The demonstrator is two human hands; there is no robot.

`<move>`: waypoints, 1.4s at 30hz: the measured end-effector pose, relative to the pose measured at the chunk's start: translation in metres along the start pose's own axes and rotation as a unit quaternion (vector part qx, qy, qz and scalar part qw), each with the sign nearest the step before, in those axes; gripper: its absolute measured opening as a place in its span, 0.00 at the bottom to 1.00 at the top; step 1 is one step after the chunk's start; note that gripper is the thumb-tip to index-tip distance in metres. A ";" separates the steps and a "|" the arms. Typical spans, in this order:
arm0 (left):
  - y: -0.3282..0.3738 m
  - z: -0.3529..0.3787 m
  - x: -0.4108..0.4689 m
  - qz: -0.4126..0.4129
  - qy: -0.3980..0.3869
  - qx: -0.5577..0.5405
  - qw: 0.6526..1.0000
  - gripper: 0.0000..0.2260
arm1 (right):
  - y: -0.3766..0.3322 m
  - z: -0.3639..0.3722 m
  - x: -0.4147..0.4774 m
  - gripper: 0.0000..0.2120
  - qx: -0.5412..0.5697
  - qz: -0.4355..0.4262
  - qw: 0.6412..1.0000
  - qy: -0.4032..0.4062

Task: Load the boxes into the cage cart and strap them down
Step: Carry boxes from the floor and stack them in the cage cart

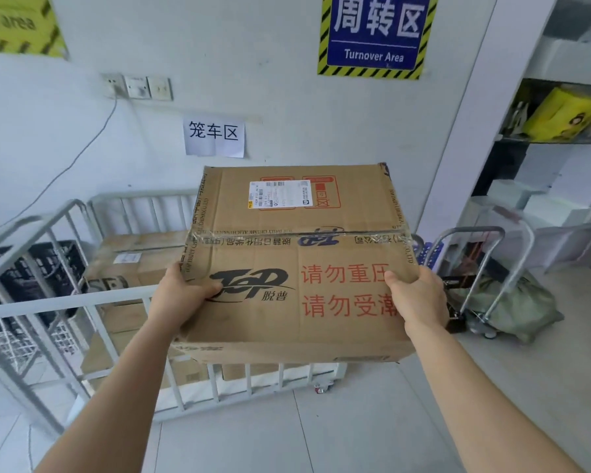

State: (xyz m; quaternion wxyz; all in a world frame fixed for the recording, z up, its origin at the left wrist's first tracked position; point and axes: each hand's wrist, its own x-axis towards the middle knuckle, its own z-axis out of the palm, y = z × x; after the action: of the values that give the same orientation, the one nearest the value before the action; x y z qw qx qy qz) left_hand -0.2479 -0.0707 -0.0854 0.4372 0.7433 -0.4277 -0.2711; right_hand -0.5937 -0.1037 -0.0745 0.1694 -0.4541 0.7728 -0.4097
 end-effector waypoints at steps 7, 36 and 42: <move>0.022 0.004 0.082 -0.014 0.030 -0.007 0.999 0.31 | -0.050 0.070 0.079 0.22 0.012 -0.023 0.999 -0.037; -0.001 0.126 0.501 -0.127 0.018 0.017 0.992 0.30 | -0.158 0.419 0.384 0.22 -0.038 0.019 0.988 -0.147; -0.026 0.173 0.561 -0.174 0.025 0.036 0.984 0.33 | -0.152 0.488 0.440 0.19 -0.053 0.024 0.980 -0.191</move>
State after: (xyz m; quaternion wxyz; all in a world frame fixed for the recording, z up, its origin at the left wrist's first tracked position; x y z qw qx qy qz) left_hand -0.0992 -0.6259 -0.2059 0.3669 0.8283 -0.2899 -0.3088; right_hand -0.4324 -0.7458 -0.2025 0.2991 -0.5134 0.7578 -0.2695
